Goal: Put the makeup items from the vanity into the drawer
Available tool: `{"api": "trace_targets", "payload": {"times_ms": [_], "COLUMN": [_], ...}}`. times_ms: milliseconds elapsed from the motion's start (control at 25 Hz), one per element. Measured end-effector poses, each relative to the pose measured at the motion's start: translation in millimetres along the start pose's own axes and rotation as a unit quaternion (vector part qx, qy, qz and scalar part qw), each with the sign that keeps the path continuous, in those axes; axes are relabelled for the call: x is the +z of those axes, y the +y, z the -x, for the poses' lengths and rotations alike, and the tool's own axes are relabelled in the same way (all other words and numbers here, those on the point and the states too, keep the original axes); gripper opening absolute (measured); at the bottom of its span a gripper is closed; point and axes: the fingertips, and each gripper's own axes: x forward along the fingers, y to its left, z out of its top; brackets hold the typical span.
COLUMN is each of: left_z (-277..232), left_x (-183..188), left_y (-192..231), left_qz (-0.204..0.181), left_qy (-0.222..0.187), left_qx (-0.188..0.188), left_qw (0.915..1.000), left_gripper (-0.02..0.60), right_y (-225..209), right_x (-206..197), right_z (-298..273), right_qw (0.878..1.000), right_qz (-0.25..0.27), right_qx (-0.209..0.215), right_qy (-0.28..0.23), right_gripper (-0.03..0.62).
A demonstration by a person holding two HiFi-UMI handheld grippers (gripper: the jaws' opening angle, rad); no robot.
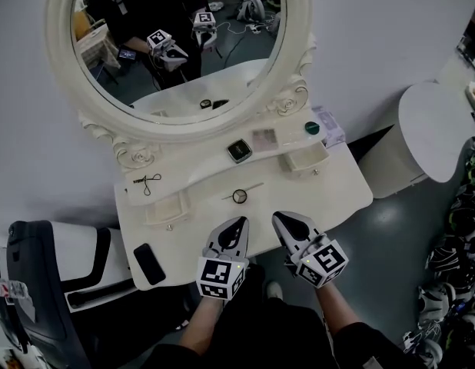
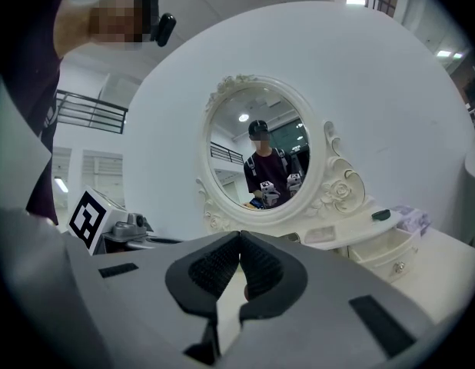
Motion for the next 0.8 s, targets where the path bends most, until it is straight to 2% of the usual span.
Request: {"api": "trace_targets", "payload": {"times_ms": [440, 800], "left_z": [-26, -47], "left_x": [-5, -11], "left_y": [35, 54], "left_qz": [0.018, 0.022], "left_qy": [0.019, 0.035], "left_qx": [-0.018, -0.007], "left_qw": [0.9995, 0.9991], "left_gripper": [0.015, 0.015], "right_y": [-16, -38], "right_x": [-5, -10], "right_z": [-40, -63], "right_qw": [0.999, 0.999], "right_qz": [-0.006, -0.012], "right_qx": [-0.024, -0.019], "right_qy": [0.024, 0.04], "right_gripper": [0.025, 0.025]}}
